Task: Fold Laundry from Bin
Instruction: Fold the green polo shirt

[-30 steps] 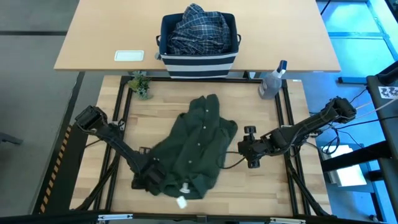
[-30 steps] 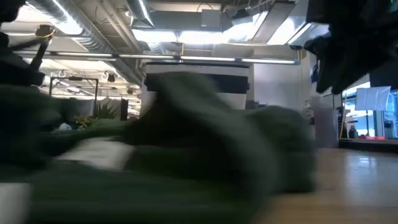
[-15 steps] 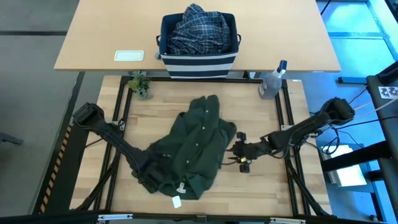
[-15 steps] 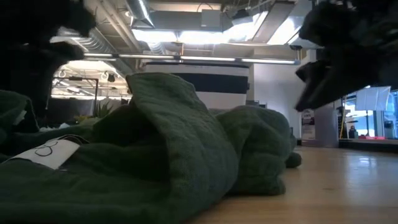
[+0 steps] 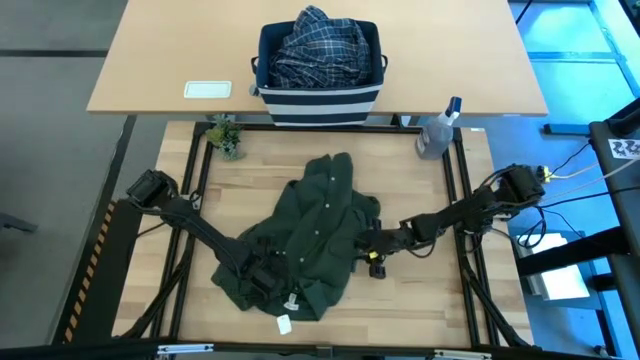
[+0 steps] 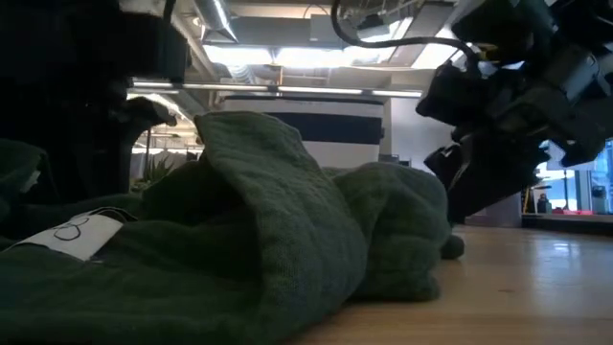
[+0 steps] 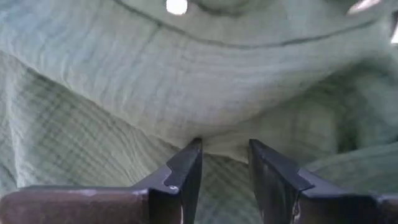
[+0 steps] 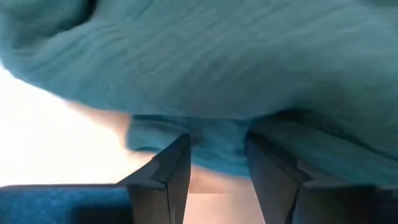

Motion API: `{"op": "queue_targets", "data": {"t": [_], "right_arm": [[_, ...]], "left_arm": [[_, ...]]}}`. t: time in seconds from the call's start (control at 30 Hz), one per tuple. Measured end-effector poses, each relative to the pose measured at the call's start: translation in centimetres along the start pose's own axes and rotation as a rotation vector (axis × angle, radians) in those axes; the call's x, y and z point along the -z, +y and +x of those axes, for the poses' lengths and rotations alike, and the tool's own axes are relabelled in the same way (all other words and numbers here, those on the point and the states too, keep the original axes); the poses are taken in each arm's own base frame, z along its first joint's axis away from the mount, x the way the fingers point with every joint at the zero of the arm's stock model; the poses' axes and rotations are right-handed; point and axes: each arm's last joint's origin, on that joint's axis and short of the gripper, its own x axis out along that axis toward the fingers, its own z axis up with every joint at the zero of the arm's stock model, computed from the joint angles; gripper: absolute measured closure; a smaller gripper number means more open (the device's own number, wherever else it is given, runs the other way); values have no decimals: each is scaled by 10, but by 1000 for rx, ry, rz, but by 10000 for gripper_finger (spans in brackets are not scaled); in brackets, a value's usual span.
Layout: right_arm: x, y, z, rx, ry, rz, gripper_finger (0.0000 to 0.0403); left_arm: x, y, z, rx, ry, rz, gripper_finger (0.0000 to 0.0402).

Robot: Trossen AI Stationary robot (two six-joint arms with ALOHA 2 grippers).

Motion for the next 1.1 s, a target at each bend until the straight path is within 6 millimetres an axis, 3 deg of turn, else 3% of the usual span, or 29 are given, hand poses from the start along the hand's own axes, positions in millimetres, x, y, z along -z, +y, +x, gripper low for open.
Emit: {"op": "queue_targets", "data": {"t": [0.13,0.4,0.7,1.1], "right_arm": [[3,3,2,-92,69,34,251],[14,10,-3,-256,249,89,251],[32,41,-23,-350,406,63,251],[46,79,-44,-580,564,161,269]], "left_arm": [[2,2,9,-14,51,3,278],[9,11,7,-69,140,19,278],[22,21,4,-164,285,57,278],[18,30,5,-218,273,47,278]]}}
